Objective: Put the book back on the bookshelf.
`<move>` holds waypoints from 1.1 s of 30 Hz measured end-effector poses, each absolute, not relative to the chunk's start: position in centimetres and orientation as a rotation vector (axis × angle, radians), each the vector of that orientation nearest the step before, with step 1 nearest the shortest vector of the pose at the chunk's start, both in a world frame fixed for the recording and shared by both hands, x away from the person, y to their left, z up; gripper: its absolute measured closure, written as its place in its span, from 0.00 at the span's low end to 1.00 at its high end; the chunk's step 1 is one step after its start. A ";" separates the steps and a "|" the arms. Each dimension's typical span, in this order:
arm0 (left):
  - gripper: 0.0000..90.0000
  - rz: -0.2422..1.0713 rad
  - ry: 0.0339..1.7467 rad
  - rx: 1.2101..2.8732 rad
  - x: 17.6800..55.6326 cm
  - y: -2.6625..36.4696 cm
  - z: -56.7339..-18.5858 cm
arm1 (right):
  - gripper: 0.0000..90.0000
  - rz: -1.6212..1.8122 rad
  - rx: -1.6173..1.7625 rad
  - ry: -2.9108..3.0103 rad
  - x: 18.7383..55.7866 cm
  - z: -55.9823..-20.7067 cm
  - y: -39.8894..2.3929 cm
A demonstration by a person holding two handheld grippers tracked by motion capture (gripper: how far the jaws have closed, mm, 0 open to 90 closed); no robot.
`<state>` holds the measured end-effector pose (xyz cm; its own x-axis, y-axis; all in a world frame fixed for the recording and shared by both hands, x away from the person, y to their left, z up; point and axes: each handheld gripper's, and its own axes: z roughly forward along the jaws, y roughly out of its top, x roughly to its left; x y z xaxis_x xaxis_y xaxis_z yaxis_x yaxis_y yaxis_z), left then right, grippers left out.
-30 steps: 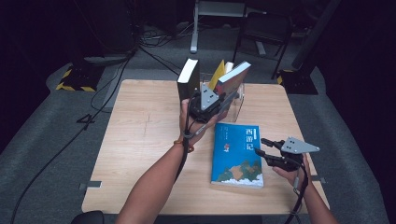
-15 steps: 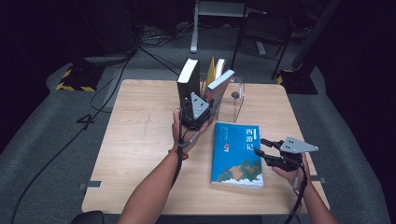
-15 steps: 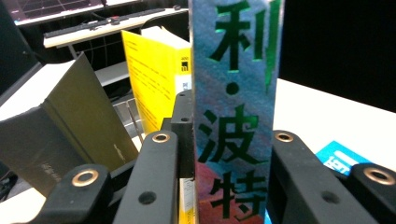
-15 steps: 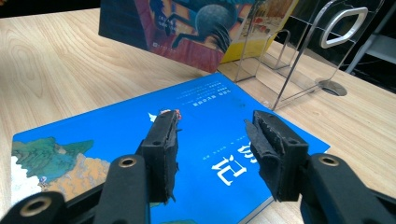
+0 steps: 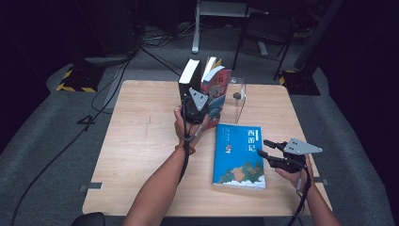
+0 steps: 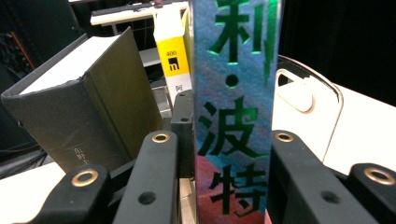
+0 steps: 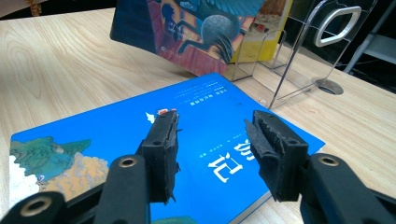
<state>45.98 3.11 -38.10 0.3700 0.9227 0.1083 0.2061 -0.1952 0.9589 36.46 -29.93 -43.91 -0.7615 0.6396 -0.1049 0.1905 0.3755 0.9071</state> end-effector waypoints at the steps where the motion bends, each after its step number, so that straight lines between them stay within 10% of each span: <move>1: 0.82 0.938 1.037 1.636 45.9 3.1 -37.9 | 0.58 1.360 0.716 2.200 36.4 -43.9 -29.9; 33: 0.82 0.880 0.953 1.565 49.4 0.9 -38.7 | 0.58 1.369 0.702 2.213 36.4 -44.0 -30.0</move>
